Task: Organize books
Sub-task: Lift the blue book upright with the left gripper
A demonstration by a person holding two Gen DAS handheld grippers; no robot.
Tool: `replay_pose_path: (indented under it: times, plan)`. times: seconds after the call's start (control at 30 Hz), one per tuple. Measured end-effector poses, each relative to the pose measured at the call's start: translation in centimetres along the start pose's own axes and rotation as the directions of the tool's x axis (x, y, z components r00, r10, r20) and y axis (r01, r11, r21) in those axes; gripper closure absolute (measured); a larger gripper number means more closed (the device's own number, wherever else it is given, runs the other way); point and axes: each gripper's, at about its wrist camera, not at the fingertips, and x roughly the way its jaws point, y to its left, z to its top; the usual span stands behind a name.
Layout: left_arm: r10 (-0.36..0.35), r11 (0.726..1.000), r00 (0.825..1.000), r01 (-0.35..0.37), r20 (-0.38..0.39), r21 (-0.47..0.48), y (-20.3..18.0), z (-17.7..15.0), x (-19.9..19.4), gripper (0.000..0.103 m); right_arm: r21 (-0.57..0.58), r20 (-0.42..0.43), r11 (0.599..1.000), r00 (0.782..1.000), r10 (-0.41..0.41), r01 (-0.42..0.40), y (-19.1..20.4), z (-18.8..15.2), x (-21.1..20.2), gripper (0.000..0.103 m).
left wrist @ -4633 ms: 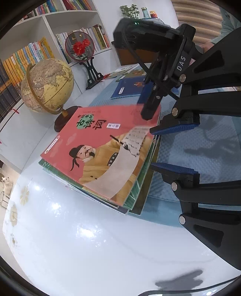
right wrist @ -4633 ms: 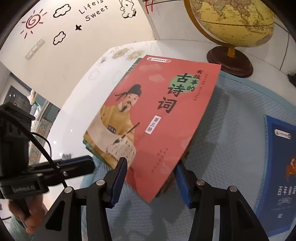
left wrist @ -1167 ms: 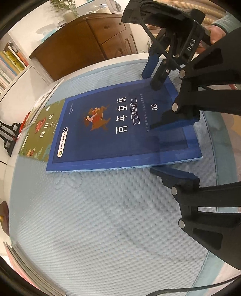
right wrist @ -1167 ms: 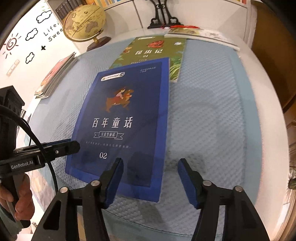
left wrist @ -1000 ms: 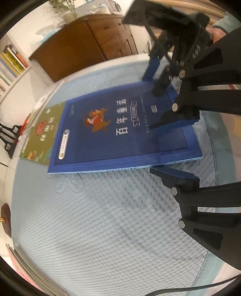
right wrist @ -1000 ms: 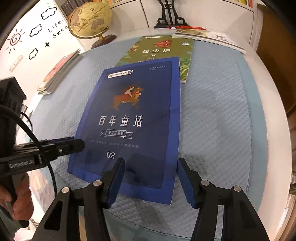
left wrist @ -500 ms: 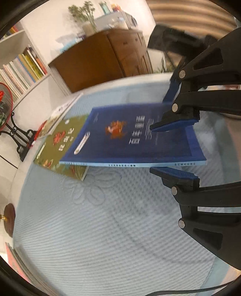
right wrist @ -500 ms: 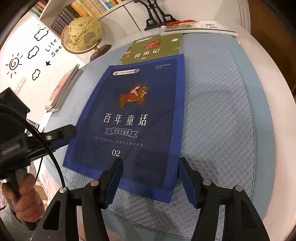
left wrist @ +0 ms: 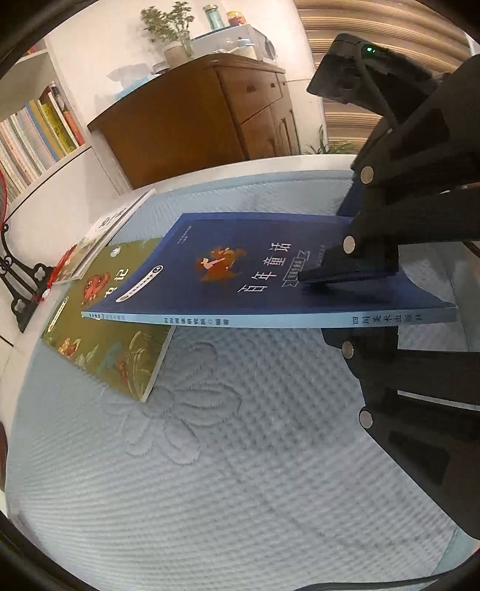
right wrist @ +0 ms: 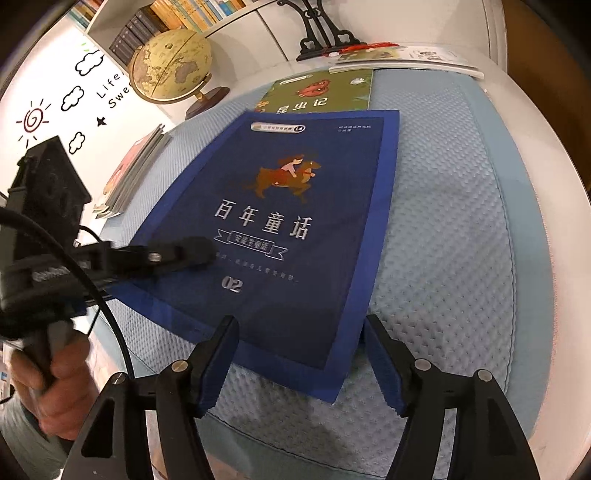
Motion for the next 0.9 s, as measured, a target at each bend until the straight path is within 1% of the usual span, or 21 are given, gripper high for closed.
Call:
replay_pose_path:
  times: [0.07,0.1,0.17,0.2,0.23,0.3,0.33,0.37,0.4,0.47,0.5,0.53,0.57,0.6,0.63,0.7,0.73,0.77,0.8,0.87,0.9]
  plan:
    - [-0.076,0.996,0.997,0.076,-0.007,-0.038,-0.1,0.3,-0.2,0.094,0.018,-0.022,1.0,1.0,0.013,-0.012,-0.3,0.7,-0.1,0.036]
    - [-0.121,0.99,0.993,0.12,-0.01,-0.067,-0.1,0.3,-0.6,0.094,0.035,-0.03,0.999,0.999,0.027,-0.026,-0.6,1.0,-0.3,0.036]
    - [-0.224,0.966,0.975,0.221,-0.009,-0.134,0.3,0.6,-1.2,0.094,0.083,-0.031,0.994,0.997,0.072,-0.07,-1.3,1.3,-0.9,0.036]
    - [-0.266,0.951,0.964,0.262,-0.006,-0.162,0.5,0.8,-1.4,0.094,0.115,-0.026,0.988,0.994,0.108,-0.104,-1.9,1.5,-1.2,0.035]
    - [-0.296,0.94,0.955,0.29,-0.002,-0.18,0.5,0.7,-1.6,0.094,0.161,-0.019,0.976,0.988,0.155,-0.15,-2.7,1.8,-1.5,0.032]
    - [-0.332,0.923,0.943,0.325,0.0,-0.204,0.5,0.9,-1.7,0.094,0.231,-0.006,0.949,0.975,0.22,-0.213,-4.1,2.0,-1.7,0.026]
    - [-0.335,0.922,0.942,0.328,-0.002,-0.208,0.4,0.9,-1.7,0.094,0.275,0.008,0.927,0.965,0.262,-0.254,-5.1,2.1,-1.6,0.025]
    - [-0.34,0.919,0.94,0.331,-0.007,-0.212,0.3,1.0,-1.4,0.094,0.306,0.017,0.909,0.956,0.292,-0.282,-5.7,2.1,-1.4,0.025]
    - [-0.36,0.908,0.933,0.348,-0.01,-0.232,0.4,0.9,-1.2,0.094,0.351,0.022,0.881,0.943,0.331,-0.317,-6.5,2.2,-0.9,0.025]
    - [-0.396,0.884,0.918,0.377,-0.012,-0.276,0.6,1.2,-0.5,0.094,0.404,0.033,0.839,0.922,0.385,-0.365,-7.3,2.3,0.0,0.025]
    - [-0.412,0.87,0.911,0.391,-0.008,-0.302,0.9,1.0,-0.3,0.094,0.416,0.04,0.828,0.917,0.396,-0.376,-7.3,2.5,0.2,0.025]
    - [-0.416,0.866,0.909,0.394,-0.007,-0.307,1.0,1.0,-0.3,0.094,0.426,0.053,0.816,0.911,0.409,-0.391,-7.3,2.7,0.5,0.025]
    - [-0.414,0.869,0.91,0.391,-0.01,-0.304,1.1,0.8,-0.4,0.094,0.428,0.062,0.811,0.908,0.414,-0.399,-7.2,2.9,0.6,0.025]
    - [-0.405,0.875,0.914,0.381,-0.021,-0.297,1.0,0.8,-0.3,0.094,0.421,0.073,0.809,0.904,0.421,-0.41,-7.0,3.1,0.5,0.035]
    - [-0.401,0.878,0.916,0.376,-0.025,-0.296,1.2,0.6,-0.5,0.094,0.415,0.077,0.805,0.898,0.433,-0.423,-6.7,3.2,0.5,0.04]
    - [-0.389,0.883,0.921,0.364,-0.028,-0.296,1.5,0.7,-0.6,0.094,0.401,0.077,0.821,0.909,0.411,-0.405,-6.2,3.3,0.4,0.044]
    - [-0.372,0.892,0.928,0.348,-0.029,-0.289,1.7,0.7,-0.7,0.094,0.39,0.077,0.83,0.912,0.402,-0.399,-6.1,3.2,0.2,0.051]
    - [-0.351,0.903,0.936,0.33,-0.032,-0.274,1.7,0.7,-0.8,0.094,0.379,0.075,0.838,0.916,0.395,-0.392,-5.9,3.1,0.1,0.054]
    - [-0.303,0.931,0.952,0.285,-0.046,-0.229,1.3,0.7,-1.1,0.094,0.356,0.068,0.856,0.924,0.377,-0.375,-5.3,3.2,-0.3,0.057]
    - [-0.227,0.965,0.972,0.216,-0.063,-0.145,0.5,0.6,-1.3,0.094,0.283,0.065,0.903,0.946,0.317,-0.322,-4.3,3.3,-1.0,0.059]
    - [-0.196,0.977,0.978,0.189,-0.066,-0.103,0.0,0.4,-1.5,0.094,0.21,0.057,0.944,0.967,0.249,-0.255,-2.9,3.3,-1.5,0.059]
